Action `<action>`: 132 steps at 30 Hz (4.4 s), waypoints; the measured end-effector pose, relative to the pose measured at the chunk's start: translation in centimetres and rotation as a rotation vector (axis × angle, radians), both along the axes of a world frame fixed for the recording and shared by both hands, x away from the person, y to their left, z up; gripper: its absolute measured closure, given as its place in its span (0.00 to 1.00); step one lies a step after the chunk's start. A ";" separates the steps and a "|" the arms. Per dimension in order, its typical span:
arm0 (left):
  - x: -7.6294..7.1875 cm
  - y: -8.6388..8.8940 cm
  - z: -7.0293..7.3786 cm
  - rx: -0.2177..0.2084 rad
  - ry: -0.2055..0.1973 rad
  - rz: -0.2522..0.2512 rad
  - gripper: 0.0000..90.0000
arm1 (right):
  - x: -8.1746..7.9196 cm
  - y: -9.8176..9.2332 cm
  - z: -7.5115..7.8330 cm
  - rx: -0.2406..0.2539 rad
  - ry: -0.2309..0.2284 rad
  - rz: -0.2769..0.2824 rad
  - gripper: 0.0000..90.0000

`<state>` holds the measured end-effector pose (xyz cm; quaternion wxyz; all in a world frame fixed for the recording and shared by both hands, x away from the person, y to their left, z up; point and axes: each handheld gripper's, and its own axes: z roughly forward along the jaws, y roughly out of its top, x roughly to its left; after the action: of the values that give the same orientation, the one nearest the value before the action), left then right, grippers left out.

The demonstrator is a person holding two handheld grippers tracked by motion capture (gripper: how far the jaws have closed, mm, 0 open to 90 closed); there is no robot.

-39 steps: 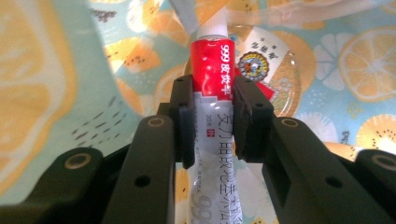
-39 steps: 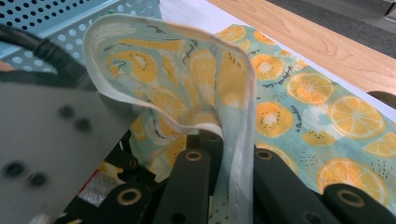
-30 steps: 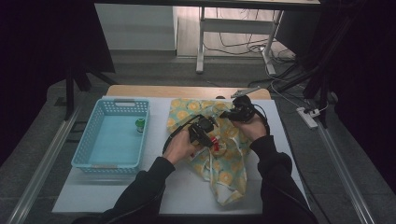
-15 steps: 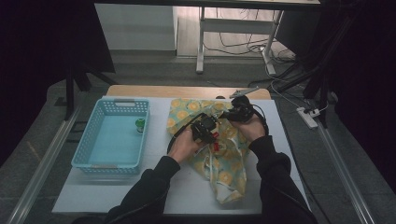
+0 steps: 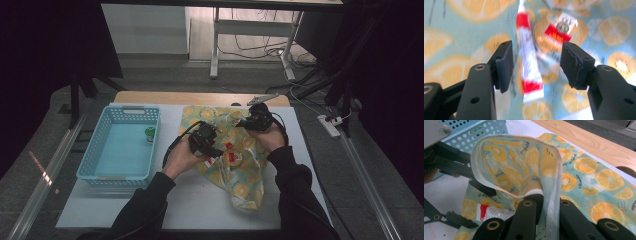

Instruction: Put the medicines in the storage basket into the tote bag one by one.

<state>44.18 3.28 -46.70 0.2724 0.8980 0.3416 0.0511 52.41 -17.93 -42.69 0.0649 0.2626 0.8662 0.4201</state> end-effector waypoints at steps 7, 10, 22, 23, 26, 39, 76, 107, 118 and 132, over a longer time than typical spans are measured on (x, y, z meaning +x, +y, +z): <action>-0.8 0.3 -2.4 0.085 0.046 0.028 0.53 | -0.1 0.3 0.2 -0.003 -0.004 0.007 1.00; -0.7 0.3 -3.2 0.087 0.066 0.035 0.55 | -0.1 0.3 0.1 -0.005 -0.001 0.008 1.00; -0.7 -0.5 -4.0 0.125 0.105 0.049 0.67 | -0.1 0.2 0.0 -0.001 -0.001 0.007 1.00; -0.7 -0.5 -4.0 0.125 0.103 0.049 0.67 | -0.1 0.2 0.0 -0.001 -0.001 0.007 1.00; -0.8 -0.4 -4.0 0.109 0.109 0.060 0.68 | -0.1 0.2 0.0 0.000 0.000 0.005 1.00; 0.0 -0.5 -2.4 0.000 0.105 0.086 0.68 | 0.0 0.3 0.4 0.007 -0.012 0.005 1.00; -0.5 -3.4 0.9 -0.094 -0.067 -0.086 0.32 | 0.0 0.1 0.5 0.015 -0.011 -0.010 1.00; -2.4 11.3 4.7 -0.187 -0.172 0.067 0.00 | -0.3 0.0 0.2 0.009 -0.007 0.005 1.00; -1.9 18.6 4.5 -0.129 -0.174 0.266 0.00 | -0.3 -0.2 0.1 0.006 -0.003 0.000 1.00; -0.1 23.3 1.1 -0.055 -0.153 0.364 0.01 | -0.2 -0.1 -0.2 0.003 0.000 0.004 1.00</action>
<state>44.11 26.60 -45.64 0.3083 0.8072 0.4777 0.1583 52.19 -17.99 -42.85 0.0638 0.2608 0.8662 0.4213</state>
